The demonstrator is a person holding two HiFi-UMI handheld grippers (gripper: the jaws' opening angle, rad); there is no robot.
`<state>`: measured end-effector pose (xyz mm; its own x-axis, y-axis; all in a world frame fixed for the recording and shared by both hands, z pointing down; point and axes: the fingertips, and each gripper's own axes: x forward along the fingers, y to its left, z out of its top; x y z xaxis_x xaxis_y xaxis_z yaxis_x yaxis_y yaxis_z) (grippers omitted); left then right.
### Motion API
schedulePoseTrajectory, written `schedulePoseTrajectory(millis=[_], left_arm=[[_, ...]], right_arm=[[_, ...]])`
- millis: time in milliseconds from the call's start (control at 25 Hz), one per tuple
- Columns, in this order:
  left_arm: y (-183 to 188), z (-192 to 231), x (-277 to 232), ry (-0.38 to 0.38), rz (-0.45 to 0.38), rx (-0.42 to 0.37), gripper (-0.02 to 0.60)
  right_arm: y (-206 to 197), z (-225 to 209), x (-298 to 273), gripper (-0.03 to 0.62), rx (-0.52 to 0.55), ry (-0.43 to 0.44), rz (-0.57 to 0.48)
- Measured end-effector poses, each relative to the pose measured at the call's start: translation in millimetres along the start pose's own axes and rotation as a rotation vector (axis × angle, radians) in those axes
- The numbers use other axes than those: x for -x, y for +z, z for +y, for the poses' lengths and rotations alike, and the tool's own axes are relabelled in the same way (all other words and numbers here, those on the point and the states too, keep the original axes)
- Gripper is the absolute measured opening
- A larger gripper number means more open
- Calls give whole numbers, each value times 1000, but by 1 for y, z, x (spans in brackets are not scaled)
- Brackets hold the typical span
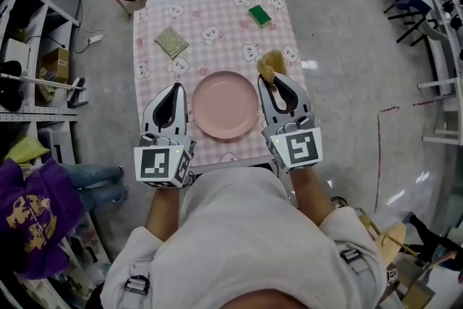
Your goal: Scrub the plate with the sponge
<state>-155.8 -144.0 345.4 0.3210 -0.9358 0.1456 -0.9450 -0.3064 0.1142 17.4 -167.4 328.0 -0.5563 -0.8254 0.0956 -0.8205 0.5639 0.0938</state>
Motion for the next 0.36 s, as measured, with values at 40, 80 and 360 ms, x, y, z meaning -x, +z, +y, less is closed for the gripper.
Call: schedulePoseTrajectory(millis=[40, 80, 360], left_arm=[[-1, 0, 0, 0, 0, 0, 11], [-2, 0, 0, 0, -1, 0, 11], [-6, 2, 3, 2, 1, 0, 11]], right_arm=[[-1, 0, 0, 57, 2, 0, 1], [-2, -1, 0, 58, 7, -4, 5], [-5, -2, 3, 57, 29, -27, 26]])
